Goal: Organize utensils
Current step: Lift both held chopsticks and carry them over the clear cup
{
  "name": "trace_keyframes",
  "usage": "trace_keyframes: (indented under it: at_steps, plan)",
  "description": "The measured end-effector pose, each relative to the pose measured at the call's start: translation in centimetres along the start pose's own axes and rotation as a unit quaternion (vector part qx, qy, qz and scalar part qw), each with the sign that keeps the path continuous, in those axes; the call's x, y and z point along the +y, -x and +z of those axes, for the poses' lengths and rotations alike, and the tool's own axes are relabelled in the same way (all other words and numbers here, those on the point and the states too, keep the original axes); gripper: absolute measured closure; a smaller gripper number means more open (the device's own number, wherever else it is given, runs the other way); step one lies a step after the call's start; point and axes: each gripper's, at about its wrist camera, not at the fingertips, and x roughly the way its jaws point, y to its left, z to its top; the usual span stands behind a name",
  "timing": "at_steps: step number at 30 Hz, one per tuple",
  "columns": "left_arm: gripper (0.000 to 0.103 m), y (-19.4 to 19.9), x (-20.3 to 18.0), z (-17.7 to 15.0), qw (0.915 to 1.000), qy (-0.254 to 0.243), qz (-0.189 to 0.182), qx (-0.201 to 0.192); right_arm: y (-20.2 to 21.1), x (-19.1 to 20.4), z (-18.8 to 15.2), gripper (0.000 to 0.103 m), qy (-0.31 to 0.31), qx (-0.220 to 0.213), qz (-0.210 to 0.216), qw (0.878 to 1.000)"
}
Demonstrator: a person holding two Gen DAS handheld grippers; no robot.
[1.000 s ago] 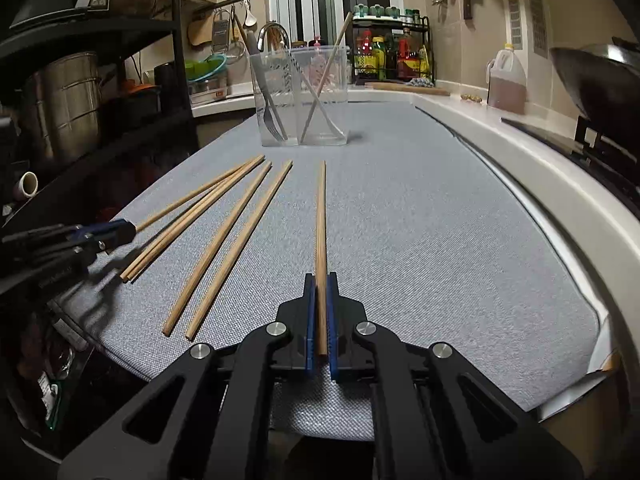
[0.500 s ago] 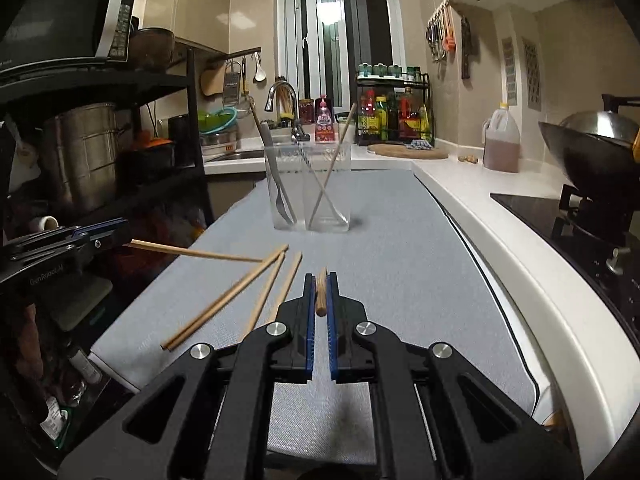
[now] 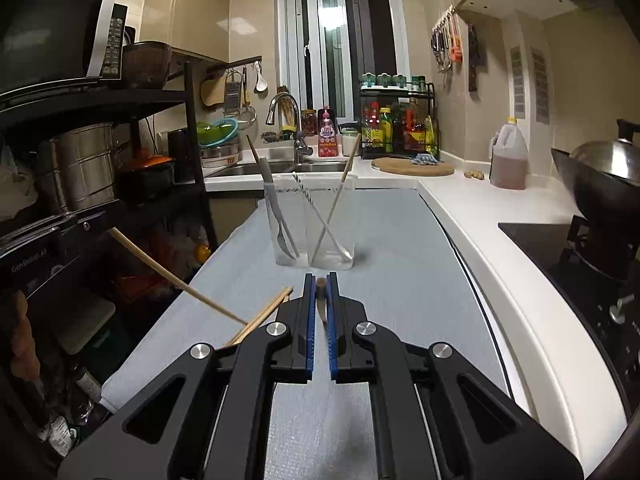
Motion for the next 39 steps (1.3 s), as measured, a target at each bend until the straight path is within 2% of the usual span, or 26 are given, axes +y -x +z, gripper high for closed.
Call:
trace_keyframes:
  at_steps: [9,21,26,32,39]
  plan:
    - [0.097,-1.1,0.3,3.9,0.9999,-0.009,0.005,-0.003,-1.1,-0.7,4.0,0.098,-0.008,-0.006,0.002,1.000]
    - [0.097,-3.1,1.4,8.6,0.9998,0.007,-0.001,0.018,-2.2,-1.6,9.0,0.098,-0.007,-0.008,0.012,1.000]
    - [0.097,-4.0,1.1,11.6,1.0000,-0.003,-0.002,0.002,-2.6,-1.8,12.2,0.098,-0.008,-0.025,0.018,0.999]
    - [0.097,-5.2,0.5,16.5,0.9992,-0.016,-0.008,-0.034,-3.2,-1.4,16.9,0.098,0.004,-0.060,0.024,0.998]
    - [0.097,-7.5,-0.1,20.5,0.9969,-0.024,-0.012,-0.073,-5.2,-1.1,21.1,0.098,0.015,-0.091,0.019,0.996]
